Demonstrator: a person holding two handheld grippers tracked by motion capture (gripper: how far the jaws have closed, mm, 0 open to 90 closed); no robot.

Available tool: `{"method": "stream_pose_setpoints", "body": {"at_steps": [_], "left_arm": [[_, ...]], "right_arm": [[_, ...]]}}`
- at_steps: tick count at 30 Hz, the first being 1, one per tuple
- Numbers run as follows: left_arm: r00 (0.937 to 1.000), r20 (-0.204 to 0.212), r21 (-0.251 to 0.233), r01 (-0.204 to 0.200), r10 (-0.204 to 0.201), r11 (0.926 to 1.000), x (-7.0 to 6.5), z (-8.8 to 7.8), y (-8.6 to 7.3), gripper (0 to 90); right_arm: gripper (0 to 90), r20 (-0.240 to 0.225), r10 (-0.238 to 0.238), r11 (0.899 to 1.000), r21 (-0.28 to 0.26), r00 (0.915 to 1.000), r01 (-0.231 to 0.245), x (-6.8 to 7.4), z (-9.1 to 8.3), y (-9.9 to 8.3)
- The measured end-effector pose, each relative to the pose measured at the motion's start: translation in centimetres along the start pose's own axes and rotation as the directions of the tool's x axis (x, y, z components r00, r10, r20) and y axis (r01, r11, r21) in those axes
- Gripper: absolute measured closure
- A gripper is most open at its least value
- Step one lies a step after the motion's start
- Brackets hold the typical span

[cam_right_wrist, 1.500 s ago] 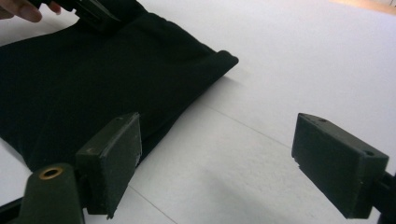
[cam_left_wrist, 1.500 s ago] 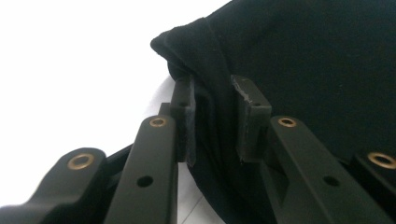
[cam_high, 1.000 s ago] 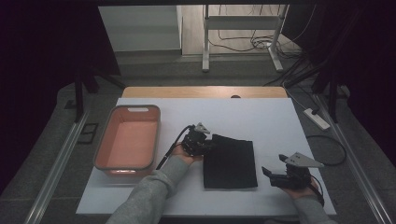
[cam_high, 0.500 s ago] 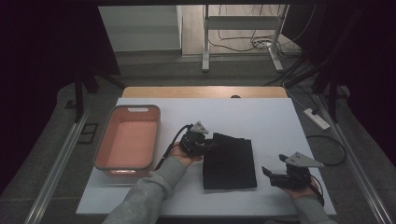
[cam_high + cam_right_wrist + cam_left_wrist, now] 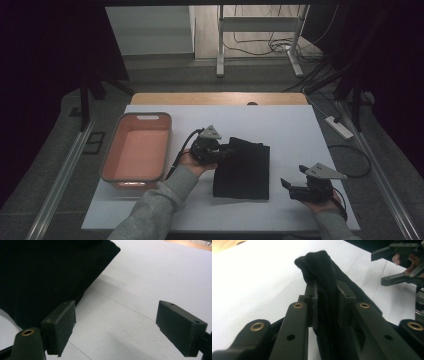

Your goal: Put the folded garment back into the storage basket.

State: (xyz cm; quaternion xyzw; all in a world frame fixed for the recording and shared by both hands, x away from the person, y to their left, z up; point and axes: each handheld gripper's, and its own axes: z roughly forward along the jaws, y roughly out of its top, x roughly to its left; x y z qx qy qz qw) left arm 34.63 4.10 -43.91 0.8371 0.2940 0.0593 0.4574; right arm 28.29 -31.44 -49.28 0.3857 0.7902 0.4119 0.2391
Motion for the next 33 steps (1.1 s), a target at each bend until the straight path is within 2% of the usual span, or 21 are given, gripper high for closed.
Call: {"method": "stream_pose_setpoints", "body": {"at_steps": [10,33], "left_arm": [[1.0000,0.002,-0.042,-0.003,0.003,0.9991,-0.2,-1.5,0.6,74.0],[0.9995,0.010,-0.096,-0.030,0.031,0.9949,-0.9,-4.1,1.6,74.0]], "right_arm": [[17.1,0.002,0.002,1.000,-0.005,1.0000,-0.002,0.0,0.0,0.0],[17.1,0.005,0.000,1.000,-0.004,1.0000,0.000,-0.1,0.0,0.0]]}}
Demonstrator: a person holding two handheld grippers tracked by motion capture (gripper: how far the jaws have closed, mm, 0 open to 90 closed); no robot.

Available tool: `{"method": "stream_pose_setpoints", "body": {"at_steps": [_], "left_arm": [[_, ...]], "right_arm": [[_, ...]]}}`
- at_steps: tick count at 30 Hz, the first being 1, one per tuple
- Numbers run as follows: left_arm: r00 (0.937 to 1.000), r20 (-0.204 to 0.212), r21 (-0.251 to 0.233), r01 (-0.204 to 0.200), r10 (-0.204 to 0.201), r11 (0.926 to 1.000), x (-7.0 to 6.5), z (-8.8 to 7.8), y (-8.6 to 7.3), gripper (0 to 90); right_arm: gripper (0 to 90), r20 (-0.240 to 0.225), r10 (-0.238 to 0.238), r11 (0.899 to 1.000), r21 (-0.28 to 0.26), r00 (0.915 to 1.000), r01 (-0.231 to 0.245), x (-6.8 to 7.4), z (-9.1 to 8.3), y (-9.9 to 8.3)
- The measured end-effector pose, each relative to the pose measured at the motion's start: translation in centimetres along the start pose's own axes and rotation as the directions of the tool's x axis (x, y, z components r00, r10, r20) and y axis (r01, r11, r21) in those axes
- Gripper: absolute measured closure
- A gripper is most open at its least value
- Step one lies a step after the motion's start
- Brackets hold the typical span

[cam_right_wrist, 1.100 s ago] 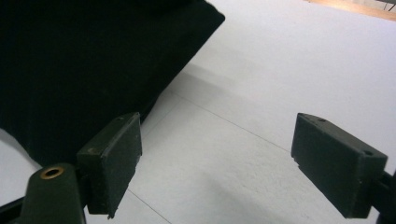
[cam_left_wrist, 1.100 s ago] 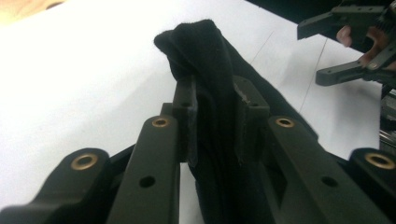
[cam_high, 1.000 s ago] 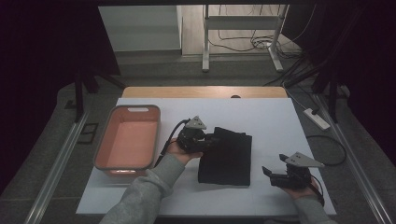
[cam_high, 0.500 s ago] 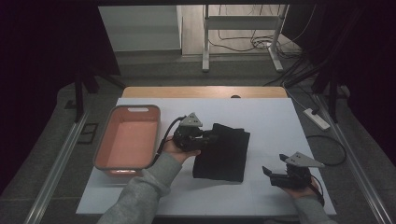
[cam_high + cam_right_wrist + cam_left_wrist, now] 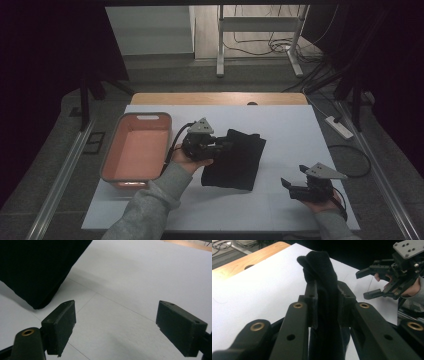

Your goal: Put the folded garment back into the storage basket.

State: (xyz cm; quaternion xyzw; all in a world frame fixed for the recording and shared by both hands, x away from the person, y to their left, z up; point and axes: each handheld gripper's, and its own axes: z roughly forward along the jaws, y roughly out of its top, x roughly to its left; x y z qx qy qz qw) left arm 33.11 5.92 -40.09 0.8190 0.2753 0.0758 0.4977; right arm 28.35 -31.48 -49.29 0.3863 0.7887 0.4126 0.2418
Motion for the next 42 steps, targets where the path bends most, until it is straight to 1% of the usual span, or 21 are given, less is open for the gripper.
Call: {"method": "stream_pose_setpoints", "body": {"at_steps": [19,35,42], "left_arm": [[0.9998,-0.017,-0.031,-0.011,0.010,0.9995,0.0,-1.8,0.8,74.1],[0.9997,-0.026,-0.053,-0.007,0.005,0.9985,0.1,-2.6,0.9,74.2],[0.9996,-0.029,-0.055,-0.008,0.006,0.9985,0.2,-2.9,1.0,74.2]], "right_arm": [[17.1,0.005,0.001,1.000,-0.002,1.0000,-0.001,-0.1,0.0,0.0],[17.2,0.008,0.001,1.000,0.002,1.0000,-0.001,-0.1,0.0,-0.1],[17.2,0.011,0.002,1.000,0.000,0.9999,-0.002,-0.1,0.0,-0.1]]}}
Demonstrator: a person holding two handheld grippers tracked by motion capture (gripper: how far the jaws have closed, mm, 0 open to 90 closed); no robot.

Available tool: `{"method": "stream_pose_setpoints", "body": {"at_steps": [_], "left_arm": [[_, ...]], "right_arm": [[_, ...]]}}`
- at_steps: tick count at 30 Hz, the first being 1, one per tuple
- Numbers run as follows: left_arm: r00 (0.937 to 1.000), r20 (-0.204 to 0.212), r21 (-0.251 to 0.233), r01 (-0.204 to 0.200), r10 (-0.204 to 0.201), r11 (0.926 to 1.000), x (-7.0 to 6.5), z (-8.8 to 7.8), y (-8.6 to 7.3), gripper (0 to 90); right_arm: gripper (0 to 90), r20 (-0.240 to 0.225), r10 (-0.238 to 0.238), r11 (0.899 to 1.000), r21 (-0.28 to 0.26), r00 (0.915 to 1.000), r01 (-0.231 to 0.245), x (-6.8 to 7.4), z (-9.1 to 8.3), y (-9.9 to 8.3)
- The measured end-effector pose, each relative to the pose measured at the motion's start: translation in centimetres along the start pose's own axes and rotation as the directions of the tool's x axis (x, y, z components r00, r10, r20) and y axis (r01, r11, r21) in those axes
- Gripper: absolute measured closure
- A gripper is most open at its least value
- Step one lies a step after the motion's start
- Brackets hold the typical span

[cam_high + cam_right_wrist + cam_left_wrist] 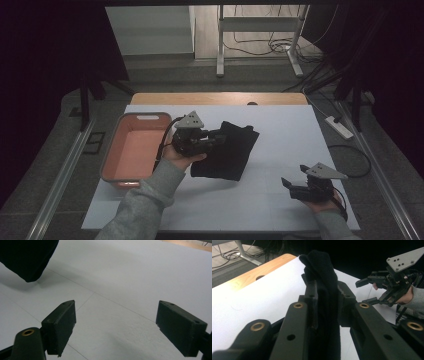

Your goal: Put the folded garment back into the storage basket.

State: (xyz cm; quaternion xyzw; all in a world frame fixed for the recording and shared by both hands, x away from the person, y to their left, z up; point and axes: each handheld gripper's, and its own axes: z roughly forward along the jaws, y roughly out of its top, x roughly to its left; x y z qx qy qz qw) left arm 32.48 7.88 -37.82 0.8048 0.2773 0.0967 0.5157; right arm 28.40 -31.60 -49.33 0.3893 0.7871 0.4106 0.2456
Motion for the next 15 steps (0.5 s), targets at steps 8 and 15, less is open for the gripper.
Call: {"method": "stream_pose_setpoints", "body": {"at_steps": [8,15], "left_arm": [[0.9999,-0.010,-0.007,-0.003,0.003,1.0000,0.1,-0.6,0.2,74.2],[0.9997,-0.022,-0.013,-0.006,0.006,0.9999,0.1,-1.3,0.4,74.2]], "right_arm": [[17.3,0.002,0.001,1.000,0.000,1.0000,-0.001,0.0,0.0,0.0],[17.3,0.005,0.001,1.000,-0.001,1.0000,-0.001,-0.1,0.0,0.0]]}}
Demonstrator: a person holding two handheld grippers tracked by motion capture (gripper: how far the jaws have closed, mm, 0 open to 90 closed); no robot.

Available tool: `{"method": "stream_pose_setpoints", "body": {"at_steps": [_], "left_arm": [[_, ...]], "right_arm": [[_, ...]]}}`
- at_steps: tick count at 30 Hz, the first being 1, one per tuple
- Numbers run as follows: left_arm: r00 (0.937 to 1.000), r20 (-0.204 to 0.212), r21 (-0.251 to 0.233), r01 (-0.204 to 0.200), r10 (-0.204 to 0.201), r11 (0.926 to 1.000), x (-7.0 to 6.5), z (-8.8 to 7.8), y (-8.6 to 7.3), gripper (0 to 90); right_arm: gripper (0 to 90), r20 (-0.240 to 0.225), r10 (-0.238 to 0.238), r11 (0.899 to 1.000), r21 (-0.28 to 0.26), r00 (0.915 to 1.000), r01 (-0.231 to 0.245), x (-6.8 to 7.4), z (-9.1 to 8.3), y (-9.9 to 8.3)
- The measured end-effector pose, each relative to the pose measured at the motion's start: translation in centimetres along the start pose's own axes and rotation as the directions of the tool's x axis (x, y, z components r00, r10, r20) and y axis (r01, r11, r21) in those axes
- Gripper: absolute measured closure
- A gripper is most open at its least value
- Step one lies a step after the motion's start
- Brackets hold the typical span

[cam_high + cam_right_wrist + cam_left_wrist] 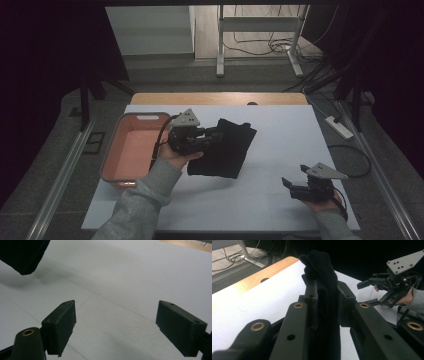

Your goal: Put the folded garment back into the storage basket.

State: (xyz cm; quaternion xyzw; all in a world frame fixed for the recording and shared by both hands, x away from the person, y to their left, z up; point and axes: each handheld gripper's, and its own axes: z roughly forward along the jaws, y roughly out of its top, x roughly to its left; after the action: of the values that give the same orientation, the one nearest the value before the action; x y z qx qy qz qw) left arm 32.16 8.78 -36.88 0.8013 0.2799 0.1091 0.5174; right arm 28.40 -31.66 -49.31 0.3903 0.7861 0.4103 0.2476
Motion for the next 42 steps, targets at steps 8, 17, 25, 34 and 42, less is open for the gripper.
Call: {"method": "stream_pose_setpoints", "body": {"at_steps": [8,17,25,34,42], "left_arm": [[1.0000,-0.007,-0.004,0.001,-0.001,1.0000,0.2,-0.5,0.0,74.4],[0.9998,-0.021,-0.011,0.004,-0.004,0.9999,0.4,-1.1,-0.1,74.4],[0.9993,-0.036,-0.016,0.006,-0.006,0.9998,0.8,-1.7,-0.3,74.4],[0.9984,-0.057,-0.018,0.008,-0.009,0.9998,1.2,-2.6,-0.4,74.4],[0.9976,-0.068,-0.025,0.013,-0.015,0.9996,1.5,-3.3,-0.5,74.4]], "right_arm": [[17.3,0.002,-0.001,1.000,0.001,1.0000,0.001,0.0,0.0,0.0],[17.4,0.003,-0.001,1.000,0.001,1.0000,0.001,0.0,0.0,0.0],[17.4,0.006,0.000,1.000,0.002,1.0000,0.000,0.0,0.0,0.0],[17.4,0.009,0.003,1.000,0.003,1.0000,-0.003,-0.1,0.0,0.0],[17.5,0.012,0.005,1.000,0.005,0.9999,-0.005,-0.1,0.0,0.0]]}}
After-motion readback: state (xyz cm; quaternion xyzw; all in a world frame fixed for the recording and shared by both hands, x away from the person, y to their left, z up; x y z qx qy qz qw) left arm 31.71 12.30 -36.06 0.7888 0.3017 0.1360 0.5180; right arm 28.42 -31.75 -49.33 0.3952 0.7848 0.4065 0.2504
